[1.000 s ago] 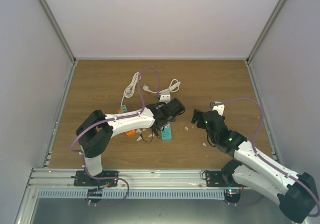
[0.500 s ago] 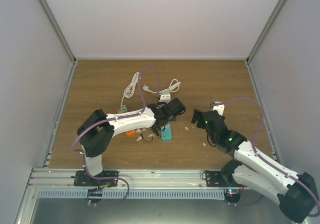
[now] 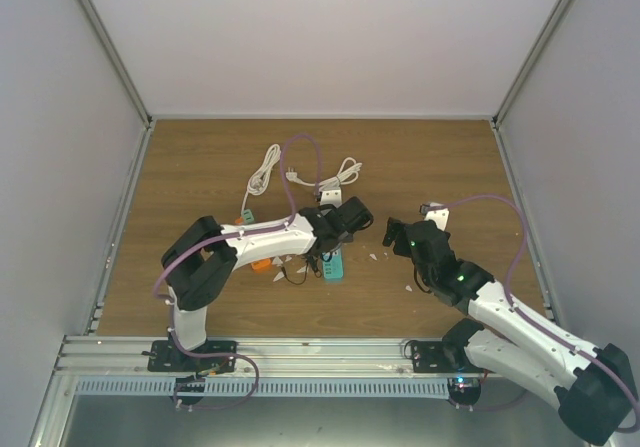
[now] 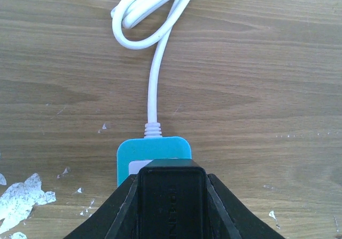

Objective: Insert the plug

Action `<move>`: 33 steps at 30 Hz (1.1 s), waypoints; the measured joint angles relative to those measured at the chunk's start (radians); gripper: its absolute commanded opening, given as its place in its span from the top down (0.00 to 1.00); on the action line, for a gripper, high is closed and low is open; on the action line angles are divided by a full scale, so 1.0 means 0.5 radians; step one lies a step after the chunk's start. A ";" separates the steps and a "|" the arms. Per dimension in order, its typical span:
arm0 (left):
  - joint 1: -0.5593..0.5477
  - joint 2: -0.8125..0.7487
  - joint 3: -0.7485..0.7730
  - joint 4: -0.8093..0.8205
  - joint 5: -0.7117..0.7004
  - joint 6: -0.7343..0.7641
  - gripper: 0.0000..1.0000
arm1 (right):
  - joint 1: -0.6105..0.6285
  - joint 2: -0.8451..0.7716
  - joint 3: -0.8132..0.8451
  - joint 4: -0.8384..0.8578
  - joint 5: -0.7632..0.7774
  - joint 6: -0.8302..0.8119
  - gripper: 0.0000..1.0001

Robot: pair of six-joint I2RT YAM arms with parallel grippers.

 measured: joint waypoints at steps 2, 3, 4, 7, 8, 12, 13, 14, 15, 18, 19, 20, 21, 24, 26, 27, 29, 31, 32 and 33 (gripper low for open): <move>0.002 0.006 0.000 0.001 0.002 -0.012 1.00 | 0.000 0.000 0.000 0.000 0.000 0.000 0.00; 0.002 0.008 0.000 0.002 0.002 -0.018 1.00 | 0.000 0.000 0.000 0.000 0.000 0.000 0.00; 0.003 0.011 0.000 0.002 0.004 -0.023 1.00 | 0.000 0.000 0.000 0.000 0.000 0.000 0.00; 0.008 0.025 0.000 0.003 0.007 -0.034 1.00 | 0.000 0.000 0.000 0.001 0.000 0.000 0.00; 0.009 0.035 0.000 0.003 0.007 -0.037 1.00 | 0.000 0.000 0.000 0.001 0.000 0.000 0.00; 0.014 0.063 0.013 -0.002 -0.005 -0.064 1.00 | 0.000 0.000 0.000 0.000 0.000 0.000 0.00; 0.014 0.069 0.021 -0.007 -0.009 -0.070 1.00 | 0.000 0.000 0.000 0.000 0.000 0.000 0.00; 0.014 0.076 0.027 -0.012 -0.015 -0.075 1.00 | 0.000 0.000 0.000 0.001 0.000 0.000 0.00; 0.014 0.083 0.034 -0.019 -0.023 -0.080 1.00 | 0.000 0.000 0.000 0.001 0.000 0.000 0.00; 0.012 0.113 0.066 -0.034 -0.052 -0.097 1.00 | 0.000 0.000 0.000 0.001 0.000 0.000 0.01; 0.012 0.128 0.082 -0.034 -0.065 -0.104 1.00 | 0.000 0.000 0.000 0.001 0.000 0.000 0.00; 0.013 0.145 0.101 -0.035 -0.077 -0.109 1.00 | 0.000 0.000 0.000 0.001 0.000 0.000 0.00; 0.013 0.163 0.124 -0.040 -0.089 -0.114 1.00 | 0.000 0.000 0.000 0.001 0.001 -0.001 0.00; 0.013 0.223 0.197 -0.065 -0.126 -0.114 1.00 | 0.000 0.000 0.000 0.001 0.002 0.000 0.01; 0.012 0.276 0.269 -0.104 -0.159 -0.114 1.00 | -0.001 0.000 0.000 0.001 0.003 0.000 0.01; 0.012 0.296 0.294 -0.116 -0.175 -0.114 1.00 | 0.000 0.000 0.000 0.001 0.006 0.000 0.00; 0.012 0.325 0.326 -0.126 -0.208 -0.115 1.00 | 0.000 0.000 0.000 0.001 0.008 0.000 0.00; 0.008 0.337 0.335 -0.129 -0.230 -0.117 1.00 | 0.000 0.000 0.000 0.000 0.011 0.000 0.00; 0.006 0.341 0.337 -0.129 -0.240 -0.117 1.00 | -0.001 -0.001 -0.001 0.000 0.014 0.000 0.00; 0.002 0.348 0.342 -0.131 -0.256 -0.116 1.00 | 0.000 -0.002 -0.001 -0.001 0.018 0.001 0.00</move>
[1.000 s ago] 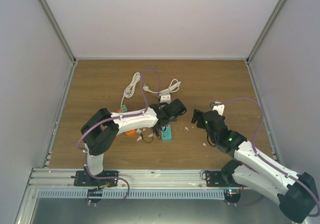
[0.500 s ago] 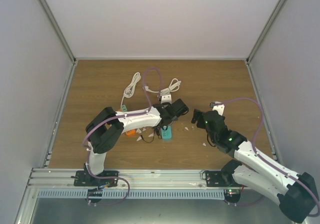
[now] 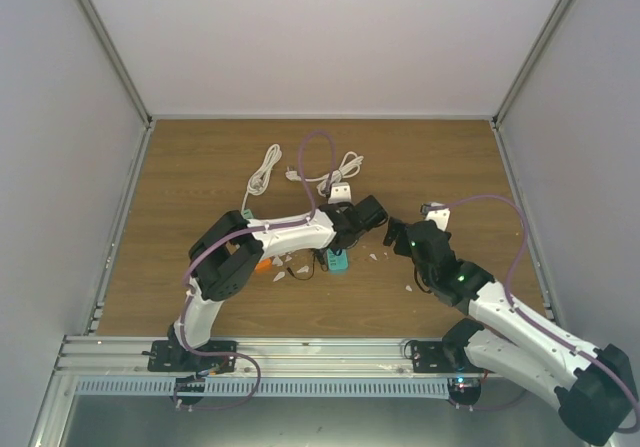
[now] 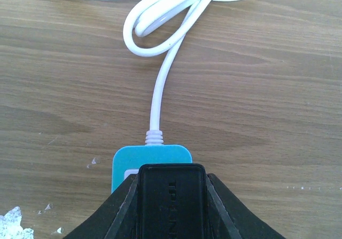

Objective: Insert the plug

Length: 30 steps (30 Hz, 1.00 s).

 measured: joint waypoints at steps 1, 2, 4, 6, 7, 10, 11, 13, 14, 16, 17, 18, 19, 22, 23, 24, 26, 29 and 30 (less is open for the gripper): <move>-0.004 0.008 0.007 -0.004 -0.014 0.000 1.00 | 0.000 -0.003 0.000 0.001 0.007 0.000 0.00; -0.008 0.014 0.012 -0.008 -0.030 0.000 1.00 | 0.000 -0.006 0.000 0.000 0.014 0.000 0.01; -0.014 0.024 0.019 -0.014 -0.049 -0.002 1.00 | 0.000 -0.024 -0.002 -0.005 0.034 0.001 0.00; -0.018 0.034 0.027 -0.016 -0.070 -0.002 1.00 | -0.001 -0.053 -0.006 -0.010 0.047 0.002 0.01; -0.019 0.040 0.030 -0.013 -0.080 -0.002 1.00 | -0.001 -0.069 -0.009 -0.010 0.053 0.002 0.00; -0.017 0.052 0.037 -0.003 -0.103 -0.002 0.98 | -0.001 -0.108 -0.014 -0.018 0.080 0.002 0.00; -0.018 0.052 0.037 -0.002 -0.106 -0.002 0.97 | -0.001 -0.114 -0.014 -0.018 0.084 0.002 0.00; -0.018 0.053 0.037 0.001 -0.108 0.002 0.98 | -0.001 -0.123 -0.014 -0.021 0.089 0.002 0.00; -0.018 0.052 0.034 0.007 -0.108 0.012 0.98 | -0.001 -0.123 -0.014 -0.023 0.092 0.002 0.00; -0.016 0.043 0.007 0.056 -0.110 0.053 0.95 | -0.001 -0.123 -0.014 -0.026 0.095 0.002 0.00; -0.014 0.031 -0.017 0.089 -0.109 0.071 0.91 | -0.001 -0.123 -0.014 -0.025 0.095 0.002 0.00; -0.014 0.020 -0.039 0.117 -0.108 0.087 0.84 | -0.001 -0.123 -0.014 -0.026 0.095 0.002 0.00; -0.014 0.005 -0.069 0.157 -0.104 0.108 0.73 | -0.001 -0.123 -0.014 -0.027 0.095 0.002 0.00; -0.008 -0.025 -0.130 0.238 -0.074 0.181 0.42 | -0.001 -0.123 -0.014 -0.030 0.095 0.002 0.00; -0.002 -0.025 -0.146 0.243 -0.042 0.199 0.36 | -0.001 -0.124 -0.014 -0.031 0.095 0.002 0.01; 0.003 -0.013 -0.171 0.242 -0.016 0.222 0.30 | -0.001 -0.124 -0.014 -0.031 0.095 0.002 0.00; 0.011 0.020 -0.212 0.212 0.029 0.258 0.23 | -0.001 -0.124 -0.014 -0.031 0.095 0.002 0.00; 0.019 0.041 -0.233 0.187 0.057 0.288 0.19 | -0.001 -0.131 -0.014 -0.033 0.095 0.001 0.00; 0.020 0.040 -0.233 0.179 0.057 0.294 0.17 | -0.001 -0.135 -0.014 -0.033 0.095 0.001 0.01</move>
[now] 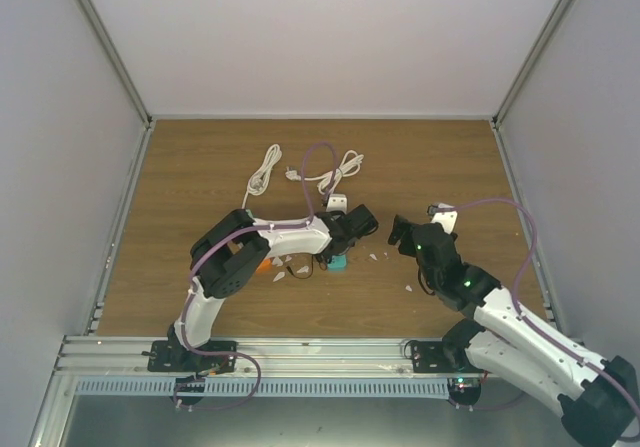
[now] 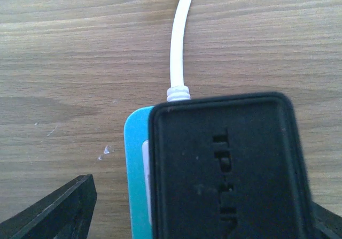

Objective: Insert the plug

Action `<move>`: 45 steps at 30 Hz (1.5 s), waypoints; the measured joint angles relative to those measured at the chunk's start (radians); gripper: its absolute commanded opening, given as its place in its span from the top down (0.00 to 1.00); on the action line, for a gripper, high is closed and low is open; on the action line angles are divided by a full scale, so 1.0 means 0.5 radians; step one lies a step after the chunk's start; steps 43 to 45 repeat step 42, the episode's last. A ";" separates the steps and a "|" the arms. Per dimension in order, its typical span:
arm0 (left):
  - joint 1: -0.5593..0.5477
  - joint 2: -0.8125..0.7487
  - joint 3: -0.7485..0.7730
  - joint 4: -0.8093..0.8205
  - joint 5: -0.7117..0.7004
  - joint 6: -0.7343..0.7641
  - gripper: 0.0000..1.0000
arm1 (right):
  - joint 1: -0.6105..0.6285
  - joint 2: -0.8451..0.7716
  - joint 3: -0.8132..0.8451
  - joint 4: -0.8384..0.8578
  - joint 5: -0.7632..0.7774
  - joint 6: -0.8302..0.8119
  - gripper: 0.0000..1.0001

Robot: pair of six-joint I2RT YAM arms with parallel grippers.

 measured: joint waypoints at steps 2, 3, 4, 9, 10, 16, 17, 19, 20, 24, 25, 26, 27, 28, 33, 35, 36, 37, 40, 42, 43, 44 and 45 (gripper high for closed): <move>0.000 -0.008 0.000 -0.008 -0.002 0.012 0.16 | 0.000 -0.008 0.000 -0.001 -0.001 0.000 0.00; 0.000 -0.017 0.000 -0.018 -0.006 0.021 0.13 | 0.000 -0.012 0.000 -0.002 0.000 0.000 0.01; 0.000 -0.034 -0.003 -0.024 -0.009 0.027 0.09 | 0.000 -0.018 0.000 -0.001 -0.001 0.000 0.01; -0.005 -0.307 -0.094 -0.006 -0.041 0.147 0.01 | 0.000 -0.031 -0.002 0.004 -0.020 -0.021 0.00; -0.006 -0.384 -0.123 0.001 -0.043 0.177 0.01 | -0.001 -0.034 -0.007 0.014 -0.037 -0.037 0.00; -0.013 -1.030 -0.470 0.192 0.013 0.412 0.01 | -0.001 -0.105 -0.093 0.150 -0.212 -0.171 0.00; -0.013 -1.149 -0.556 0.232 0.045 0.443 0.01 | -0.001 -0.111 -0.102 0.160 -0.225 -0.182 0.00; -0.013 -1.376 -0.823 0.327 0.140 0.512 0.01 | -0.001 -0.127 -0.120 0.191 -0.255 -0.204 0.00; -0.013 -1.526 -0.859 0.326 0.153 0.518 0.01 | -0.001 -0.138 -0.130 0.212 -0.266 -0.213 0.01; 0.002 -2.010 -1.180 0.381 0.291 0.585 0.01 | -0.001 -0.185 -0.163 0.270 -0.282 -0.246 0.00; 0.008 -2.117 -1.231 0.384 0.312 0.599 0.01 | -0.001 -0.206 -0.175 0.281 -0.282 -0.250 0.00; 0.013 -2.233 -1.279 0.378 0.320 0.607 0.01 | -0.001 -0.228 -0.186 0.290 -0.283 -0.258 0.00; 0.024 -2.339 -1.318 0.373 0.320 0.611 0.01 | -0.001 -0.253 -0.198 0.304 -0.285 -0.266 0.01; 0.035 -2.441 -1.357 0.379 0.323 0.615 0.01 | -0.001 -0.276 -0.212 0.320 -0.285 -0.278 0.00; 0.143 -2.699 -1.516 0.430 0.388 0.656 0.01 | -0.001 -0.330 -0.257 0.372 -0.283 -0.312 0.00; 0.173 -2.693 -1.527 0.429 0.401 0.663 0.01 | -0.001 -0.332 -0.267 0.373 -0.278 -0.323 0.00; 0.182 -2.677 -1.528 0.430 0.407 0.668 0.01 | -0.001 -0.332 -0.272 0.374 -0.276 -0.327 0.00; 0.191 -2.663 -1.529 0.429 0.414 0.671 0.01 | -0.001 -0.331 -0.275 0.375 -0.275 -0.330 0.01; 0.198 -2.663 -1.529 0.431 0.423 0.683 0.01 | -0.001 -0.310 -0.276 0.385 -0.267 -0.330 0.01; 0.204 -2.664 -1.529 0.431 0.423 0.687 0.01 | -0.001 -0.294 -0.276 0.386 -0.260 -0.330 0.00; 0.204 -2.664 -1.529 0.431 0.423 0.687 0.01 | -0.001 -0.294 -0.276 0.386 -0.260 -0.330 0.00; 0.204 -2.664 -1.529 0.431 0.423 0.687 0.01 | -0.001 -0.294 -0.276 0.386 -0.260 -0.330 0.00; 0.204 -2.664 -1.529 0.431 0.423 0.687 0.01 | -0.001 -0.294 -0.276 0.386 -0.260 -0.330 0.00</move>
